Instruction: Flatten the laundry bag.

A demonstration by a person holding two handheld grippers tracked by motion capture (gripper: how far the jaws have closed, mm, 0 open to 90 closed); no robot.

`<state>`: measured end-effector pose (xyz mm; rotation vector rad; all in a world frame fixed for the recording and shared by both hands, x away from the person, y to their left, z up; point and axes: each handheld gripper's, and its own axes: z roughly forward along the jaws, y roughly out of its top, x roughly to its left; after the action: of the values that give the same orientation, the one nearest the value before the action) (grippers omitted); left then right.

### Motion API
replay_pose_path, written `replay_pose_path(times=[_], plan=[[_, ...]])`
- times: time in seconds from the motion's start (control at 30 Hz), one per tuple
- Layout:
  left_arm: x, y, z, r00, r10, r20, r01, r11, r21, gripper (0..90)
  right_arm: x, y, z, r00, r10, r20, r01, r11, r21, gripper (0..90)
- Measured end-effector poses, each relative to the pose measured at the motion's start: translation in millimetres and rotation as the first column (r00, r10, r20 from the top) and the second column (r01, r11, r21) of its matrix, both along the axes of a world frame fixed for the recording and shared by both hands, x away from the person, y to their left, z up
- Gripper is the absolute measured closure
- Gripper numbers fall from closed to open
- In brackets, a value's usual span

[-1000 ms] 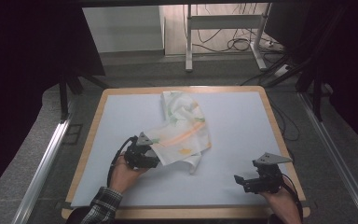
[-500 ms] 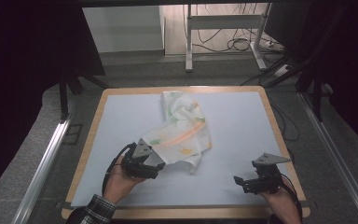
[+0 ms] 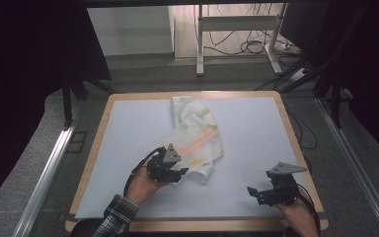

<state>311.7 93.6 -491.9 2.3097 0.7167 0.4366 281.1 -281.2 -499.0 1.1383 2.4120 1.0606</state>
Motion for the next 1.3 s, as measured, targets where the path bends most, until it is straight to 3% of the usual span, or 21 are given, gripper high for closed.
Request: replay_pose_path(times=[0.03,0.07,0.1,0.17,0.27,0.4,0.5,0.53,0.57,0.6,0.67,0.7,0.77,0.83,0.9,1.07,1.17,1.3], plan=[[0.0,0.1,-0.5,1.0000,0.001,-0.001,-0.001,1.0000,0.002,52.9,0.1,0.1,-0.1,1.0000,0.001,-0.001,-0.001,1.000,0.000,3.4],[-0.2,0.9,-0.9,1.0000,0.000,-0.008,-0.001,0.9998,-0.017,47.3,0.0,0.2,-0.2,1.0000,0.002,-0.004,-0.002,1.000,-0.001,3.5],[-0.8,3.6,-1.6,0.9995,0.001,-0.033,-0.004,0.9976,-0.069,43.2,0.1,0.3,-0.4,1.0000,0.003,-0.004,-0.003,1.000,-0.002,3.4],[-1.4,4.3,-2.6,0.9994,0.002,-0.034,-0.005,0.9970,-0.077,35.7,0.2,0.4,-0.6,1.0000,0.003,-0.005,-0.003,1.000,-0.003,3.5],[-0.6,3.6,-9.3,0.9991,0.004,-0.041,-0.007,0.9973,-0.072,33.3,0.3,1.2,-1.0,1.0000,0.006,-0.006,-0.006,1.000,-0.009,3.5],[10.8,-2.2,-17.3,0.9961,0.000,-0.088,-0.012,0.9906,-0.136,35.0,0.5,1.9,-1.7,0.9999,0.006,-0.013,-0.006,1.000,-0.016,3.5],[11.1,-10.6,-18.8,0.9957,-0.022,-0.090,0.009,0.9908,-0.135,33.3,0.6,1.3,-1.9,0.9999,0.004,-0.015,-0.004,1.000,-0.015,3.5],[9.9,-19.3,-20.2,0.9966,-0.025,-0.079,0.017,0.9952,-0.097,33.3,0.6,1.1,-2.0,0.9999,0.003,-0.016,-0.003,1.000,-0.014,3.5],[9.9,-22.1,-21.2,0.9972,-0.017,-0.072,0.012,0.9980,-0.062,34.9,0.7,0.9,-2.0,0.9999,0.003,-0.015,-0.003,1.000,-0.013,3.5],[9.9,-22.1,-21.2,0.9972,-0.017,-0.072,0.012,0.9980,-0.062,40.1,0.7,0.9,-2.0,0.9999,0.003,-0.015,-0.003,1.000,-0.013,3.5],[10.2,-23.0,-22.4,0.9984,0.003,-0.056,-0.004,0.9999,-0.013,44.1,0.3,1.0,-1.8,0.9999,0.004,-0.016,-0.004,1.000,-0.013,3.5],[11.3,-17.5,-20.8,0.9973,0.015,-0.072,-0.017,0.9996,-0.025,52.1,0.1,1.2,-1.7,0.9999,0.007,-0.015,-0.007,1.000,-0.014,3.5],[11.1,-14.1,-19.4,0.9969,0.019,-0.076,-0.021,0.9993,-0.029,54.7,0.1,1.3,-1.8,0.9999,0.007,-0.016,-0.008,1.000,-0.013,3.5],[9.4,-8.2,-16.9,0.9965,0.017,-0.082,-0.020,0.9992,-0.033,65.2,0.5,1.2,-2.1,0.9998,0.008,-0.017,-0.008,1.000,-0.014,3.7],[7.2,0.4,-13.4,0.9954,0.013,-0.095,-0.017,0.9989,-0.043,70.2,0.4,2.2,-2.0,0.9997,0.012,-0.020,-0.012,1.000,-0.014,4.0],[5.9,12.4,-8.5,0.9935,0.008,-0.114,-0.017,0.9969,-0.076,76.0,-0.4,4.8,-1.1,0.9994,0.022,-0.027,-0.022,1.000,0.002,4.1],[6.0,24.0,-5.3,0.9903,0.008,-0.139,-0.023,0.9941,-0.106,88.7,-0.7,11.2,0.1,0.9985,0.041,-0.036,-0.040,0.999,0.031,4.1],[7.0,29.1,-5.9,0.9907,0.016,-0.135,-0.030,0.9945,-0.101,89.5,-0.6,22.8,2.4,0.9967,0.070,-0.040,-0.067,0.995,0.073,2.9]])
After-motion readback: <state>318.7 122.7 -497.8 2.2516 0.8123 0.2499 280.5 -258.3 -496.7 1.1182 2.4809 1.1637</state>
